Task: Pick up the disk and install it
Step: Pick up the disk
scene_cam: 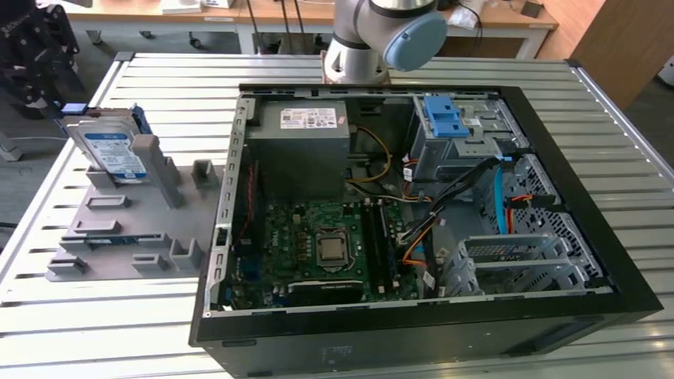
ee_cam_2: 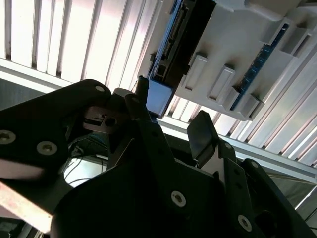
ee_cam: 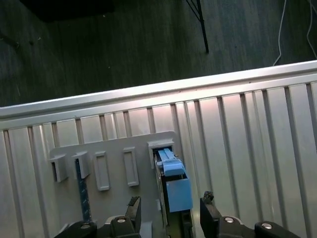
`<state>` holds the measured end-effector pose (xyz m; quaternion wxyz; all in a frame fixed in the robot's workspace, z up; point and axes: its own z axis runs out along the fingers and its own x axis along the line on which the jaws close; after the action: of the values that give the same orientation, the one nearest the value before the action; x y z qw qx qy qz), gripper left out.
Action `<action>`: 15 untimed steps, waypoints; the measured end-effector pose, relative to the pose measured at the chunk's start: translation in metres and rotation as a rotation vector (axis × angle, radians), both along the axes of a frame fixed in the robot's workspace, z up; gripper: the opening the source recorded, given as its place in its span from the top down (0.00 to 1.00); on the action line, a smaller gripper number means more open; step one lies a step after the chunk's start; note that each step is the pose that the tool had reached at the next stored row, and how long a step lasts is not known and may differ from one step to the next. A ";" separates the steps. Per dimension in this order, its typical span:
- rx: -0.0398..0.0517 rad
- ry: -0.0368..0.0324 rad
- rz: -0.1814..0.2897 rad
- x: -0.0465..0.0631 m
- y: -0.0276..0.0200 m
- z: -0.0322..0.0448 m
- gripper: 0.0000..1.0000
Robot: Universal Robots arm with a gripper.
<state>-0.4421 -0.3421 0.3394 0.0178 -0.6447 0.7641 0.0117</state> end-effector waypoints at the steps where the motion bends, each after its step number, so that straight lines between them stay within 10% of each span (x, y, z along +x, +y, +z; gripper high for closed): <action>1: -0.0008 0.0000 0.000 -0.001 0.0007 -0.0015 0.41; 15: -0.0134 -0.0003 0.066 -0.004 0.0081 -0.0213 0.34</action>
<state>-0.4461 -0.3341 0.3181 0.0132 -0.6696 0.7426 0.0071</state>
